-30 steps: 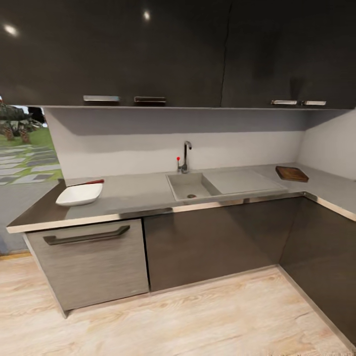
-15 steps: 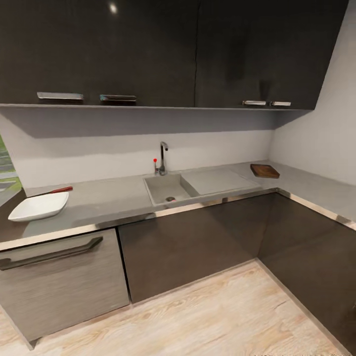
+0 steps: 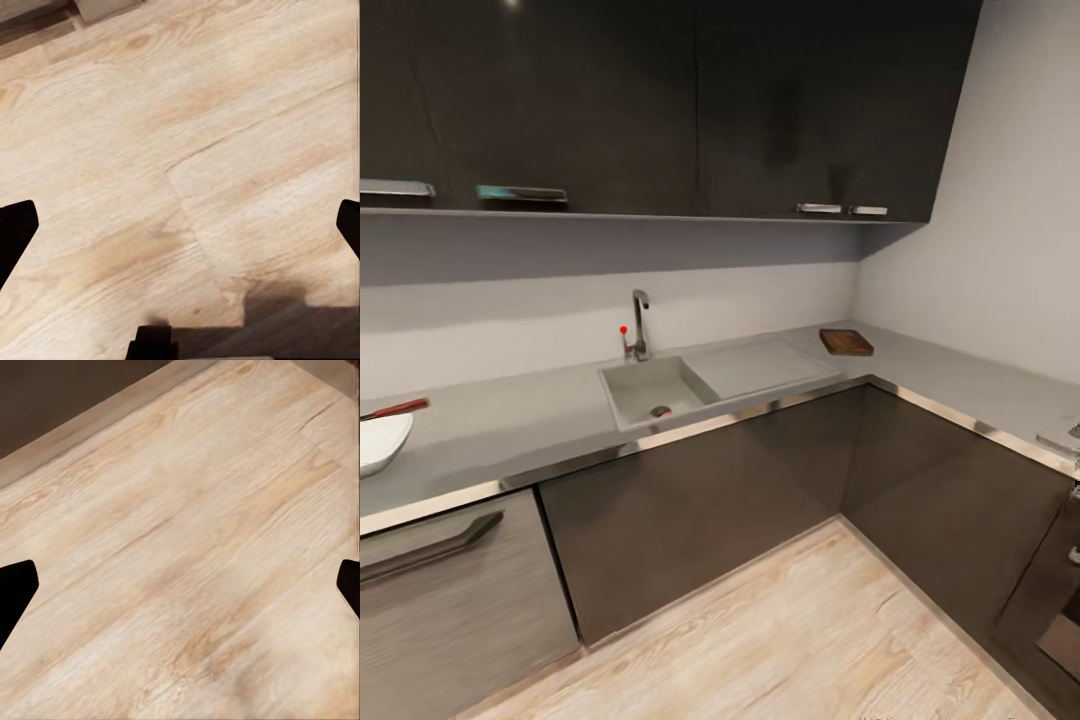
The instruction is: In the kitchen, take the Vidalia onion out of the sink, dice it on the chopping board with the paring knife, put the diced onion into the bowl on the countertop, then place both the paring knife and the chopping board into the sink.
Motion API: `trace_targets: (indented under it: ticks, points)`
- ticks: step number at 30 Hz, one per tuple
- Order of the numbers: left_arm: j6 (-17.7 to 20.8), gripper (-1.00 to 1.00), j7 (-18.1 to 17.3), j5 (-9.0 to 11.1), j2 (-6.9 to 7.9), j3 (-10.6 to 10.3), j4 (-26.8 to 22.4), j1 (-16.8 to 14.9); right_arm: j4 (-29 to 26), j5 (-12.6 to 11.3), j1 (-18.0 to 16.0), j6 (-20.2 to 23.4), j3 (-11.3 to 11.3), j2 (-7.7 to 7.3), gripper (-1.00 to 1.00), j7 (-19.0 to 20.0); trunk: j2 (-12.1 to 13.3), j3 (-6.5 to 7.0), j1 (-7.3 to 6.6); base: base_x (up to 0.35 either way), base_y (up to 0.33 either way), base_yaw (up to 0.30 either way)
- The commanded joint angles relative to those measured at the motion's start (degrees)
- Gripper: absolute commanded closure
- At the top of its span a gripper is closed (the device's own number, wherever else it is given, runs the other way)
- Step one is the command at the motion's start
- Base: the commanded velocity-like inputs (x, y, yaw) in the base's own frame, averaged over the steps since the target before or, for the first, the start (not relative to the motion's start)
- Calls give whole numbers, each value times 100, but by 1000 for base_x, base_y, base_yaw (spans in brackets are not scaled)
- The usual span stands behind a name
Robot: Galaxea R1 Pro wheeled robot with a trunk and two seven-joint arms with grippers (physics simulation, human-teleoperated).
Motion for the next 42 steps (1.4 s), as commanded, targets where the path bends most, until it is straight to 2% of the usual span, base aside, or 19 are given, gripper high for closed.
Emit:
trace_targets:
  ticks: [1, 26, 42]
  points:
    - [-13, -100, 1, 18, -1, 1, -3, 1, 3, -20, -4, -18, -1, 0, -100, -5, -3, -5, 1, 111, 0, -279]
    - [-13, -100, 1, 18, -1, 9, -3, 1, 2, -20, -4, -18, -1, 7, -100, -5, -3, -5, 1, 111, 0, -277]
    - [-12, -100, 1, 18, -1, 9, -4, 1, 2, -20, -4, -18, -1, 8, -100, -13, -3, -5, 1, 111, 0, -26]
